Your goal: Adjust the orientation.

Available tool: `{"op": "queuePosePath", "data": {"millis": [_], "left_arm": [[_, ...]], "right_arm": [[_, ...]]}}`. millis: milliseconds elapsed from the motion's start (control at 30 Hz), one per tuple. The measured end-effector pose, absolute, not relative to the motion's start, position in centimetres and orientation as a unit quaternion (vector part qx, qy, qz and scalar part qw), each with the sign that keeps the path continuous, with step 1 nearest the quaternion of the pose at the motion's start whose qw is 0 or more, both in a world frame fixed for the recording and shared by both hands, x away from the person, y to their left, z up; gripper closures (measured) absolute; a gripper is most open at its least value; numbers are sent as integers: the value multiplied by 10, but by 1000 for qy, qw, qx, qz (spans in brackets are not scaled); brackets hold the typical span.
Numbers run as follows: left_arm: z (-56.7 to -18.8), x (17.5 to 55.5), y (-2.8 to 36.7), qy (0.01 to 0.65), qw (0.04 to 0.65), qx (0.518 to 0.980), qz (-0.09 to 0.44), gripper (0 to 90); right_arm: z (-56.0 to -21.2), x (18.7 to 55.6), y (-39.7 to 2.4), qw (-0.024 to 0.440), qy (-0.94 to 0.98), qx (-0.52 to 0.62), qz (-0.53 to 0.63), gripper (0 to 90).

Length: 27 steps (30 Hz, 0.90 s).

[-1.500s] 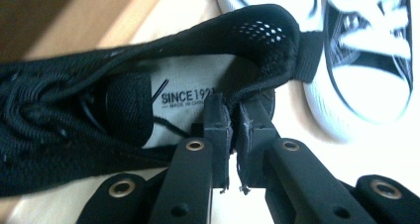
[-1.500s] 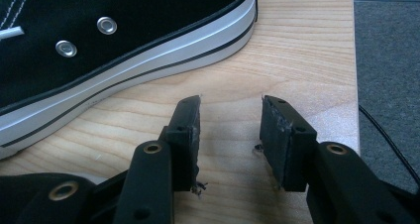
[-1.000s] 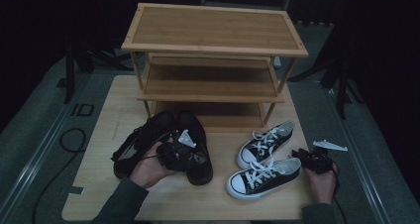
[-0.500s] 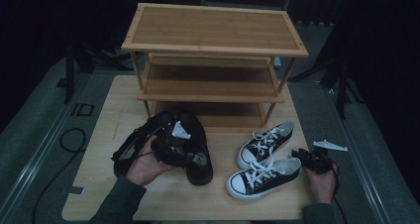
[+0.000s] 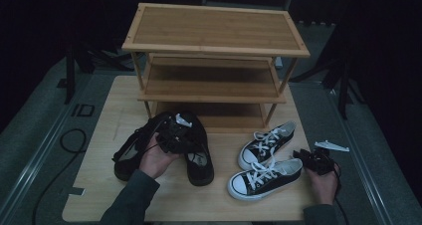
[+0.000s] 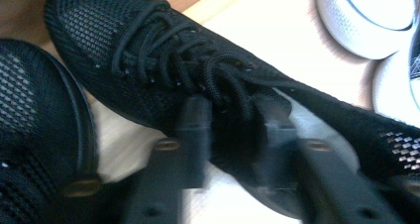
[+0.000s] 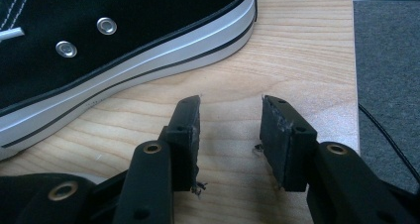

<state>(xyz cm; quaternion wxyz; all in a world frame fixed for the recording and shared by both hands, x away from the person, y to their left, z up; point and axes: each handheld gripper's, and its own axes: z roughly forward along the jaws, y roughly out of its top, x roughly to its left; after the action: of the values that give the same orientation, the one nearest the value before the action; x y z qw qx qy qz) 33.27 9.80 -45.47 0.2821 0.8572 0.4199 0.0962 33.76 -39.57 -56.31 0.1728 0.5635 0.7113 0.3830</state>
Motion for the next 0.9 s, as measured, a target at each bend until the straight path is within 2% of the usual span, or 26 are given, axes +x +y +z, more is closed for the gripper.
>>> {"op": "queuePosePath", "data": {"millis": [67,133,900], "left_arm": [[-454,331,102,427,278,855,98,836],[-453,330,108,433,279,852,99,852],[-448,306,175,440,269,850,106,867]], "right_arm": [[-563,338,-396,173,711,564,383,592],[-563,338,-396,173,711,564,383,592],[-563,337,-396,173,711,564,383,592]]}}
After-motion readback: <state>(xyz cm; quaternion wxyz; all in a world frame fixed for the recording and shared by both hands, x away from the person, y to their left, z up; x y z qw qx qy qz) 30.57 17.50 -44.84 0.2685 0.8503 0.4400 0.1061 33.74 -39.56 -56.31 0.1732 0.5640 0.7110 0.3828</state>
